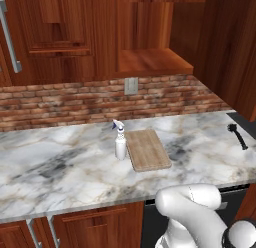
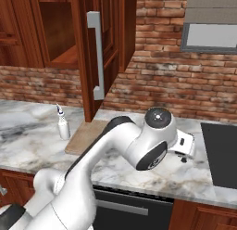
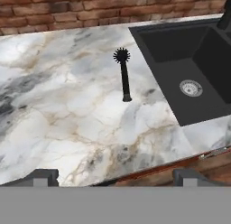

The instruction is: Grab the spray bottle from the cabinet, then place it next to the cutting board for sanitizing. Then grab the dish brush from the countertop next to the sink and place it next to the cutting board.

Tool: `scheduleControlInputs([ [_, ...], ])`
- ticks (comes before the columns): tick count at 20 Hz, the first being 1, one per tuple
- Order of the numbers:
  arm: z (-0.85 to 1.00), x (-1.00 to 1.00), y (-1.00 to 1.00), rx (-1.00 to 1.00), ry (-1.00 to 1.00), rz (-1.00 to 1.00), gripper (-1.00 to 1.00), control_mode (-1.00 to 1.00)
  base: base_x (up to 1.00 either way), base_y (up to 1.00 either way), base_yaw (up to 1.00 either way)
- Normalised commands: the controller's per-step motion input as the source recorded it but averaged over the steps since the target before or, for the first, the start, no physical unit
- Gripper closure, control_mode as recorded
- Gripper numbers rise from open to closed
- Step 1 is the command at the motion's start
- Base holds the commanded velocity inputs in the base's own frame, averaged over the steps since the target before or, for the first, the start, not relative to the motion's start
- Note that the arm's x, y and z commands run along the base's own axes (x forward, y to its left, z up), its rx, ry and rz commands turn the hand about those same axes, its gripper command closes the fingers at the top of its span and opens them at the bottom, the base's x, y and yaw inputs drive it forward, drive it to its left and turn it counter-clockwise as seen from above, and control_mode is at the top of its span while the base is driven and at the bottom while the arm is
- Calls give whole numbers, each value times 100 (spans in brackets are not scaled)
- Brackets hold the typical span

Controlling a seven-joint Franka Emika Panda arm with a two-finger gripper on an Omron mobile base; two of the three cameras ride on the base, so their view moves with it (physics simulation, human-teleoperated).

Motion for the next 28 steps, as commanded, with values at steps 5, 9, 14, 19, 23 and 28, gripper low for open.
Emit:
scheduleControlInputs([
  [5, -38, 87, -51, 0, 19, 14, -100, -100, 0, 0, 0],
  [9, -36, 77, -43, 0, 12, 15, -100, -100, 0, 0, 0],
  [14, -41, 60, -41, 2, 5, 16, -100, -100, 0, 0, 0],
  [19, -46, 54, -26, 3, 1, 15, -100, -100, 0, 0, 0],
  [23, -36, 47, -1, 0, 0, 6, -100, -100, 0, 0, 0],
  [28, -33, 31, -2, 0, 1, 0, -100, -100, 0, 0, 0],
])
